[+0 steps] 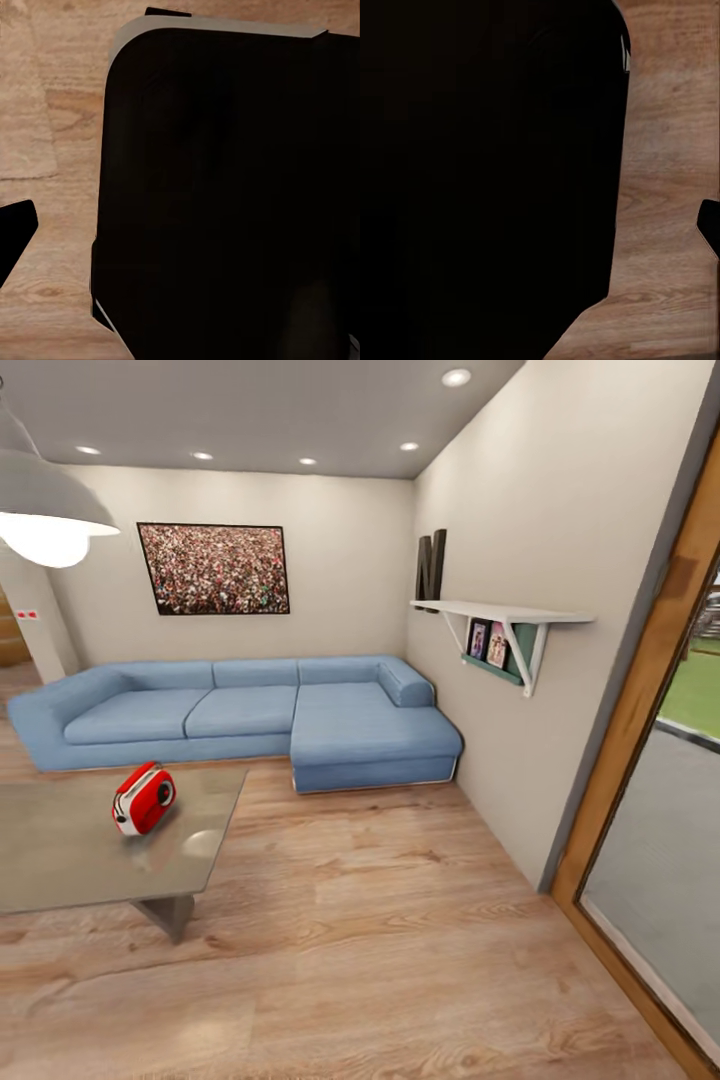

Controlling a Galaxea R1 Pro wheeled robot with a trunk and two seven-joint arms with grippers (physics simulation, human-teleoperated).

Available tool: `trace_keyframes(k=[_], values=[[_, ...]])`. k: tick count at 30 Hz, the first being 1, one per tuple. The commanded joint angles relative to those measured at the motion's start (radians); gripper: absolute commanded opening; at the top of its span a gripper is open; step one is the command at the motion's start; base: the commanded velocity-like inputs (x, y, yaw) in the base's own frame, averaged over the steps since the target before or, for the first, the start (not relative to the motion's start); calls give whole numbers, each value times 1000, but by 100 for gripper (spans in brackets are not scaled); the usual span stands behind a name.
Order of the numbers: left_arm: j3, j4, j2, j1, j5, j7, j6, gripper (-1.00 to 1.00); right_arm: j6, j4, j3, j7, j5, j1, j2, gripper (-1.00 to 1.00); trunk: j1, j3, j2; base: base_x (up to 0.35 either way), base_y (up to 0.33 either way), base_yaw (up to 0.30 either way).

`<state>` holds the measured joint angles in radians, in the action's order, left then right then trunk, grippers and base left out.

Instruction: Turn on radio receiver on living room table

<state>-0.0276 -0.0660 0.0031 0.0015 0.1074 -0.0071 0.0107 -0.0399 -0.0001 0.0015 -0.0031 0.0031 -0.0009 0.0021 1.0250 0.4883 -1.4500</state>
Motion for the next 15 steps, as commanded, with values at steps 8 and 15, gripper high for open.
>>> trace_keyframes(k=[8,15], values=[[0,0,0,0,0,0,0,100,0,0,0,0,0,0,0,100,0,3,0,0,0,270],[0,0,0,0,0,-1,0,100,0,0,0,0,1,0,-1,100,0,6,0,0,0,216]])
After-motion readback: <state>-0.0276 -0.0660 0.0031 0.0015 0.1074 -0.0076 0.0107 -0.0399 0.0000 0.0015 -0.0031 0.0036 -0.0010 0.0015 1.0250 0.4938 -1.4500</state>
